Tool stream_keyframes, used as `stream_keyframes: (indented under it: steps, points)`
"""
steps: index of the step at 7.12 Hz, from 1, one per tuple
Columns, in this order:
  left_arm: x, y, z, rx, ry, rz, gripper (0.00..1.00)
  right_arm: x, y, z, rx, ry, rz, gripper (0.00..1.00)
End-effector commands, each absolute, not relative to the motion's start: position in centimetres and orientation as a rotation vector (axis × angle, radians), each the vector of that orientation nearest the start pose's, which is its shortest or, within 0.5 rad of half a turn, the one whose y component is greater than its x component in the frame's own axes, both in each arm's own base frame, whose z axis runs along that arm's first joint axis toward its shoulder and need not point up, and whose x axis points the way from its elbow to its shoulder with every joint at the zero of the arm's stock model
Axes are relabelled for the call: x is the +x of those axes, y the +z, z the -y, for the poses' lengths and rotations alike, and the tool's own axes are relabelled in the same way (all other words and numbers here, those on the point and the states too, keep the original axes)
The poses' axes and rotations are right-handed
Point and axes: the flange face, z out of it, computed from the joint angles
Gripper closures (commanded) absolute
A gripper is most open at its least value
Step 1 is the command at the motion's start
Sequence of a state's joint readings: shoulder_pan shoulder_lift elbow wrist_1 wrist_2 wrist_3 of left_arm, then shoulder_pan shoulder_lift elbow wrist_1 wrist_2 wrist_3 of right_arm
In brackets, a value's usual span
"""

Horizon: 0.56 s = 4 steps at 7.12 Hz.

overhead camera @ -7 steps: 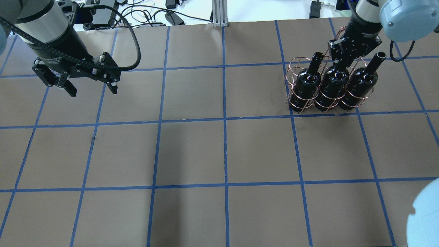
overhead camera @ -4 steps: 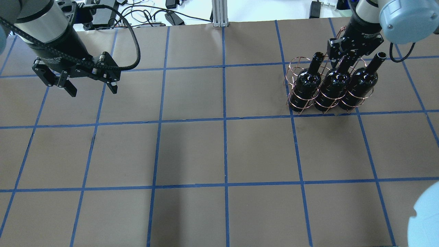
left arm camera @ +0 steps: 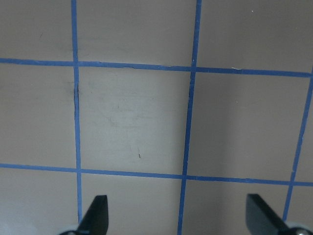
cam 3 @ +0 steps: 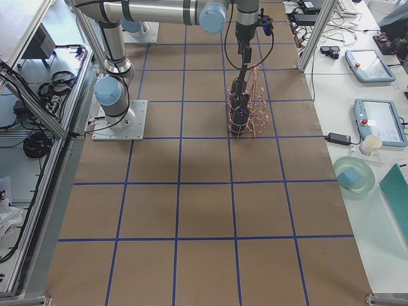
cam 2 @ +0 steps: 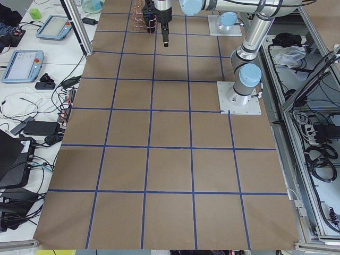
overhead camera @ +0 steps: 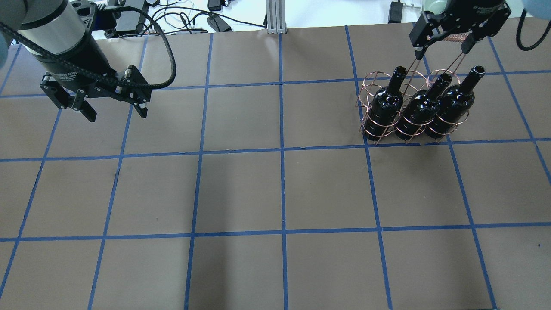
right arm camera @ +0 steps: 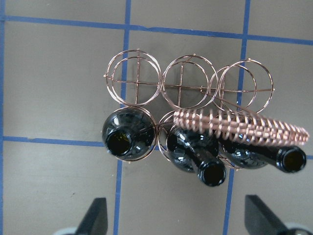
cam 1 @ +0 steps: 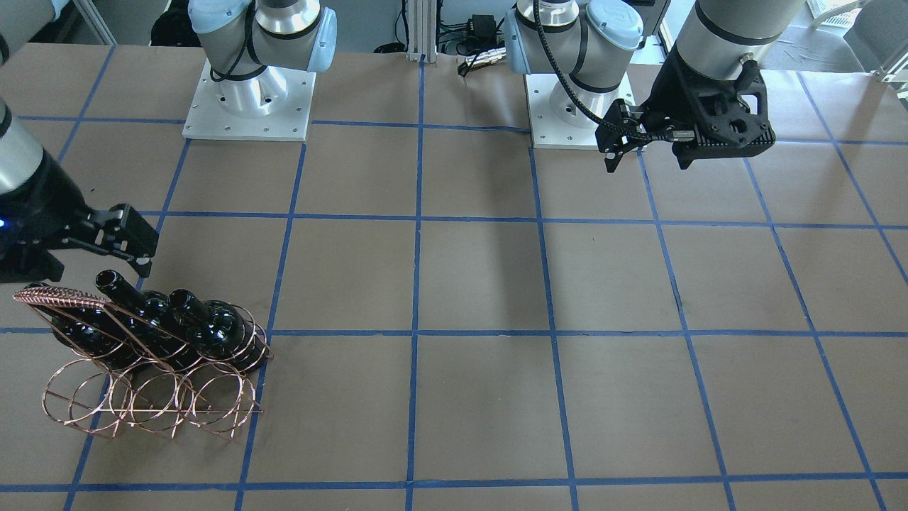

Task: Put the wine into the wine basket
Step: 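Open the right gripper and raise it off the bottle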

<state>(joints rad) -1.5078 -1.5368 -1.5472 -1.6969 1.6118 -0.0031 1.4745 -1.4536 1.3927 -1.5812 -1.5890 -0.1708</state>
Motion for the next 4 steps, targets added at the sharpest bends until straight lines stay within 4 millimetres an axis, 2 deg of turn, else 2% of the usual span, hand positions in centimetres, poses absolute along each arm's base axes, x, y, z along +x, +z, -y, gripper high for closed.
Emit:
stream_keyframes:
  steps: [1, 2, 3, 4]
  points:
    - [-9.9, 50.2, 47.6, -0.1, 0.118, -3.097, 0.0, 19.2, 54.1, 49.8, -0.05, -0.089, -3.162, 0.0]
    - [-9.9, 50.1, 47.6, -0.1, 0.123, -3.098, 0.0, 22.6, 53.1, 48.8, -0.105, -0.073, -3.172, 0.0]
    - [-9.9, 50.1, 47.6, -0.1, 0.123, -3.099, 0.0, 22.0, 52.0, 49.3, -0.123, -0.052, -3.171, 0.0]
    - [-10.0, 49.9, 47.6, -0.097, 0.13, -3.097, 0.0, 20.1, 51.5, 50.5, -0.128, -0.044, -3.17, 0.0]
